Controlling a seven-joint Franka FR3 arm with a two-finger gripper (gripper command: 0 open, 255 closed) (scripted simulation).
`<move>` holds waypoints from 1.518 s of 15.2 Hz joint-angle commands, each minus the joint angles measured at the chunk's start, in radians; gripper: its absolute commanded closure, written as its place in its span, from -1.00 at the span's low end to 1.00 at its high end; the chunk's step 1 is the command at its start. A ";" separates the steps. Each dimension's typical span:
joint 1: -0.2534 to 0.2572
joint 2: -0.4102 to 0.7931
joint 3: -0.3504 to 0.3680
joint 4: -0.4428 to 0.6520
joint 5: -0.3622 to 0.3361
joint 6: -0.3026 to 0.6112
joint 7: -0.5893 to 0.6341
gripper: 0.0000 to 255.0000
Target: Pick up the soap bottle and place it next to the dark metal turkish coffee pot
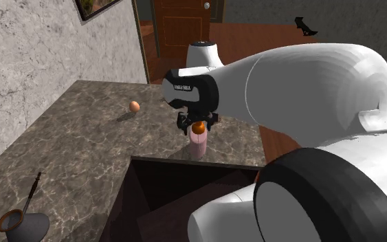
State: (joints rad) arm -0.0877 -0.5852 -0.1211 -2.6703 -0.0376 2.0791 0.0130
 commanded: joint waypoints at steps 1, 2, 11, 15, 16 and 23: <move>-0.011 0.052 -0.014 -0.025 -0.015 0.087 -0.011 -1.00; -0.017 0.083 -0.022 -0.032 -0.022 0.129 -0.017 -1.00; -0.015 0.168 -0.032 -0.087 -0.021 0.269 -0.023 -1.00; -0.015 0.168 -0.032 -0.087 -0.021 0.269 -0.023 -1.00; -0.015 0.168 -0.032 -0.087 -0.021 0.269 -0.023 -1.00; -0.015 0.168 -0.032 -0.087 -0.021 0.269 -0.023 1.00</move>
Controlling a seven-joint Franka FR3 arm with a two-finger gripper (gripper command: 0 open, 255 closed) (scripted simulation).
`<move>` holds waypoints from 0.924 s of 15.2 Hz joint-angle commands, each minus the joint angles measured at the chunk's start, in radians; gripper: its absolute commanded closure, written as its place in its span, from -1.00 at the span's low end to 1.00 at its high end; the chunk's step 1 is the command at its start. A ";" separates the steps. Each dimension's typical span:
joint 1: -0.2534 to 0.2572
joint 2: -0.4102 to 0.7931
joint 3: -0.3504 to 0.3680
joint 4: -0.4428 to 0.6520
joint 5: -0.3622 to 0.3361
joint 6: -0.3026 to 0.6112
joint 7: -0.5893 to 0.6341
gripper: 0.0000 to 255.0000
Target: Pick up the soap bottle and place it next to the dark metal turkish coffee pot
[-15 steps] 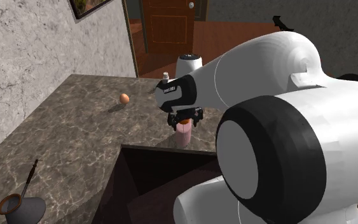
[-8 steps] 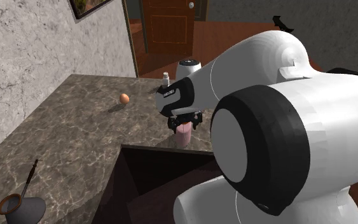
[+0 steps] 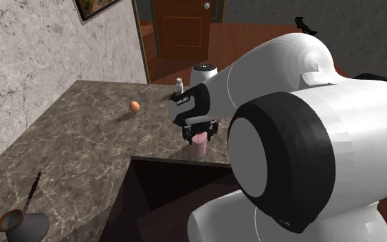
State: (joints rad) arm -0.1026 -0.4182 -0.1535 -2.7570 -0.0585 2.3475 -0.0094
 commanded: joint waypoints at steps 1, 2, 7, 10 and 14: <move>0.000 0.001 0.000 0.000 0.000 0.001 0.000 1.00; 0.000 0.001 0.000 0.000 0.000 0.001 0.000 1.00; -0.001 -0.021 0.003 0.012 -0.001 -0.034 0.002 1.00; -0.002 -0.052 0.006 0.034 -0.001 -0.086 0.004 1.00; -0.003 -0.088 0.011 0.065 -0.001 -0.153 0.006 1.00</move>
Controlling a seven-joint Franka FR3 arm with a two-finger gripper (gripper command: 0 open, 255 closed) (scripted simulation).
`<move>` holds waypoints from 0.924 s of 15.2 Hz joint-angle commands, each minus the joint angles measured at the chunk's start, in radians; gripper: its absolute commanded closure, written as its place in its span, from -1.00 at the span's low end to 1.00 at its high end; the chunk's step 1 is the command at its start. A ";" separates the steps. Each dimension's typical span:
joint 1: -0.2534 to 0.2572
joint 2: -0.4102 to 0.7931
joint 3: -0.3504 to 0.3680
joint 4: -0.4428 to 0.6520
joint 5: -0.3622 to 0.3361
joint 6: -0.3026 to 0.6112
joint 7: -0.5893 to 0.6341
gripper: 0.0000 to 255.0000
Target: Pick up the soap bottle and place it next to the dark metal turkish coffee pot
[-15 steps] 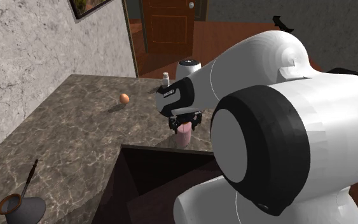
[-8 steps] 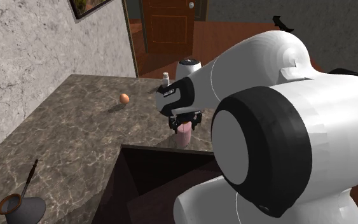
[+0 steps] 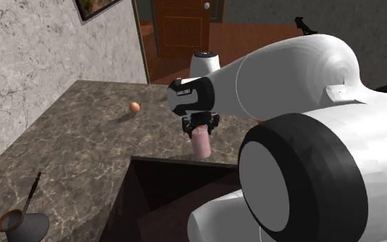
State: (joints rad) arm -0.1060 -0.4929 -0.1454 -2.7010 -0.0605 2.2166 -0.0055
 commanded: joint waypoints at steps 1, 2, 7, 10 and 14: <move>0.000 -0.021 0.004 0.018 0.001 -0.038 0.003 1.00; 0.000 -0.028 0.005 0.026 0.001 -0.055 0.003 1.00; 0.000 -0.061 0.010 0.073 0.002 -0.134 0.005 1.00; 0.000 -0.077 0.013 0.103 0.003 -0.180 0.006 1.00; 0.001 -0.093 0.017 0.146 0.005 -0.239 0.008 1.00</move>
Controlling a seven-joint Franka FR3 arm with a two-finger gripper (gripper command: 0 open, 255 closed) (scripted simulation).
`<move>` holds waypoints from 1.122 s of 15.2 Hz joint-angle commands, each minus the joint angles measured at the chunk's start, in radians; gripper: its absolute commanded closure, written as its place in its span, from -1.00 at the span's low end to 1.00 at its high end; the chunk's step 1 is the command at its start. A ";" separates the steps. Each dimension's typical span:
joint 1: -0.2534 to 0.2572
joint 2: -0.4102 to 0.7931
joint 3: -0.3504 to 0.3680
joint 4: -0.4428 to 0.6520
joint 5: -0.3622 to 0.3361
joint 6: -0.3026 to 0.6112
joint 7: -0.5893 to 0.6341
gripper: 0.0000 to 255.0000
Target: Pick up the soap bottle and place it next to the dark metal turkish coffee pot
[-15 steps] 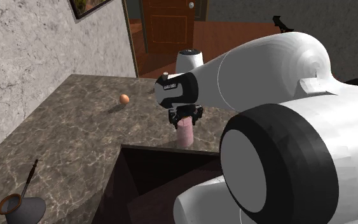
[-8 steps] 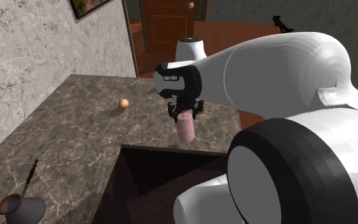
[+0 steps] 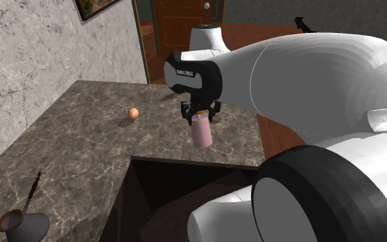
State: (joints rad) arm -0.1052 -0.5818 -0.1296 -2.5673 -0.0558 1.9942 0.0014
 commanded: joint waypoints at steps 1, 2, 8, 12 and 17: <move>0.000 -0.008 0.002 0.023 0.001 -0.031 0.001 1.00; 0.001 -0.011 0.003 0.035 0.001 -0.046 0.001 1.00; 0.002 -0.024 0.008 0.107 0.004 -0.131 0.002 1.00; 0.003 -0.027 0.011 0.158 0.007 -0.186 0.003 1.00; 0.005 -0.026 0.014 0.226 0.009 -0.252 0.003 1.00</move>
State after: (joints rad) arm -0.1015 -0.6086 -0.1175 -2.3552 -0.0478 1.7554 0.0030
